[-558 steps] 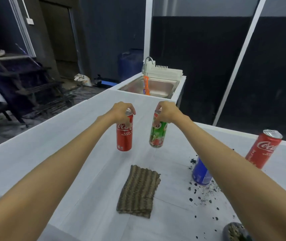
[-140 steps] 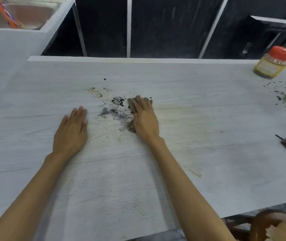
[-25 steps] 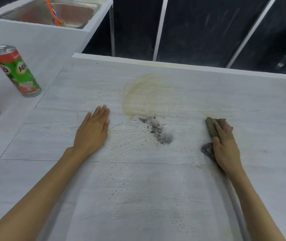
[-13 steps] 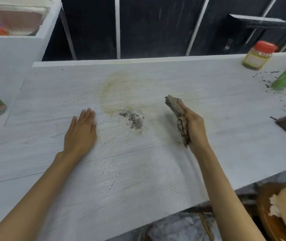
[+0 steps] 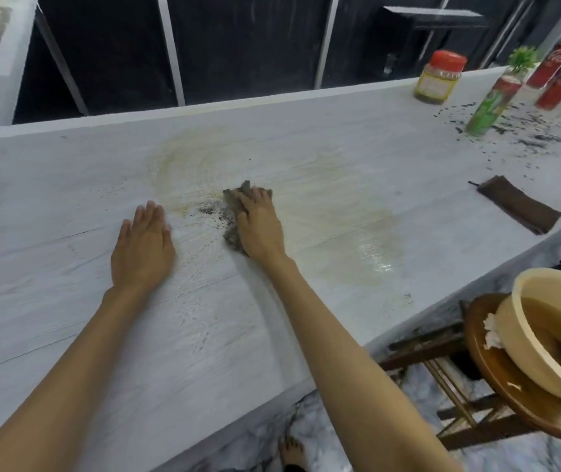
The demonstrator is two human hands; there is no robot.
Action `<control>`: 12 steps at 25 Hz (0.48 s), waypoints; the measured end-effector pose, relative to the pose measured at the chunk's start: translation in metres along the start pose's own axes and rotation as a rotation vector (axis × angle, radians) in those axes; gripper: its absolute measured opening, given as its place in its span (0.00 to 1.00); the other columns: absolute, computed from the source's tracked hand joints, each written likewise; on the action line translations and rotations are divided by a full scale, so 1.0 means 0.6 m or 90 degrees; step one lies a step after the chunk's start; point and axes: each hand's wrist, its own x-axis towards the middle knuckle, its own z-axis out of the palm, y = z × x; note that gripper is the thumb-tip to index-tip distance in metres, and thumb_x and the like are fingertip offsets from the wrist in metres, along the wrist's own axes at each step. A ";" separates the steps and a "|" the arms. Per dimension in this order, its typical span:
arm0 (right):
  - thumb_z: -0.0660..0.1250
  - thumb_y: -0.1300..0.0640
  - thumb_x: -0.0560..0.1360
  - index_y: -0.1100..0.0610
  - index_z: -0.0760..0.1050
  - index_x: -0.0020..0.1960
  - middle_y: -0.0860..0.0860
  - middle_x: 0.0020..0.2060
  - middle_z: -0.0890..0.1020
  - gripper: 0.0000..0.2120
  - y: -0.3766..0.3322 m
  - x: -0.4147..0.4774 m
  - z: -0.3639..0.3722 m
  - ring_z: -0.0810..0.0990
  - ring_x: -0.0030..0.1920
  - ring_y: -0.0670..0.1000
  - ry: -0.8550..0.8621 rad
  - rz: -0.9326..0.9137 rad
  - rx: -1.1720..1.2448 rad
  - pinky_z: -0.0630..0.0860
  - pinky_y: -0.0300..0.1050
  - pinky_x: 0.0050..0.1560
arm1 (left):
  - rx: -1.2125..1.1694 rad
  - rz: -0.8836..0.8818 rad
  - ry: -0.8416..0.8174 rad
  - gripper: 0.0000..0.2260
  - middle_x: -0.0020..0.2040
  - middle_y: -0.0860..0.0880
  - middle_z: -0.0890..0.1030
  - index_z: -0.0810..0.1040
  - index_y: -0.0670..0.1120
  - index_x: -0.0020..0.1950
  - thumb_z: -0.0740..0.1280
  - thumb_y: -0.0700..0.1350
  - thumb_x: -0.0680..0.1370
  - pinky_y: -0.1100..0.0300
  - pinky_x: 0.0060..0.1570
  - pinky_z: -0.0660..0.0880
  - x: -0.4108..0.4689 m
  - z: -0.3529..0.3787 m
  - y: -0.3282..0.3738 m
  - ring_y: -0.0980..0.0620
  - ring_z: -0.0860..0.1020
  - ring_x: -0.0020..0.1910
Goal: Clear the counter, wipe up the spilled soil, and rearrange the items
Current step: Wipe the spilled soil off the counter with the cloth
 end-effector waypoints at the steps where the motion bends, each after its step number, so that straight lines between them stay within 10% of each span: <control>1: 0.52 0.63 0.78 0.61 0.67 0.70 0.58 0.72 0.67 0.21 -0.007 0.002 -0.010 0.63 0.72 0.58 -0.014 0.015 0.080 0.59 0.46 0.71 | 0.000 0.004 -0.001 0.22 0.77 0.44 0.52 0.52 0.40 0.75 0.45 0.45 0.82 0.53 0.76 0.46 0.000 -0.001 0.000 0.48 0.50 0.77; 4: 0.52 0.62 0.79 0.57 0.69 0.69 0.55 0.71 0.69 0.20 0.029 -0.042 -0.092 0.71 0.68 0.56 0.085 0.124 0.215 0.66 0.44 0.65 | 0.005 0.021 -0.006 0.22 0.77 0.43 0.53 0.53 0.39 0.75 0.45 0.45 0.82 0.52 0.76 0.46 -0.002 -0.002 -0.001 0.48 0.50 0.77; 12: 0.51 0.61 0.80 0.60 0.55 0.75 0.58 0.76 0.52 0.24 0.186 -0.218 -0.181 0.47 0.77 0.56 0.203 0.280 -0.169 0.45 0.50 0.77 | 0.015 0.031 -0.014 0.22 0.77 0.41 0.53 0.54 0.38 0.74 0.46 0.44 0.81 0.50 0.75 0.47 0.002 -0.001 0.000 0.45 0.51 0.77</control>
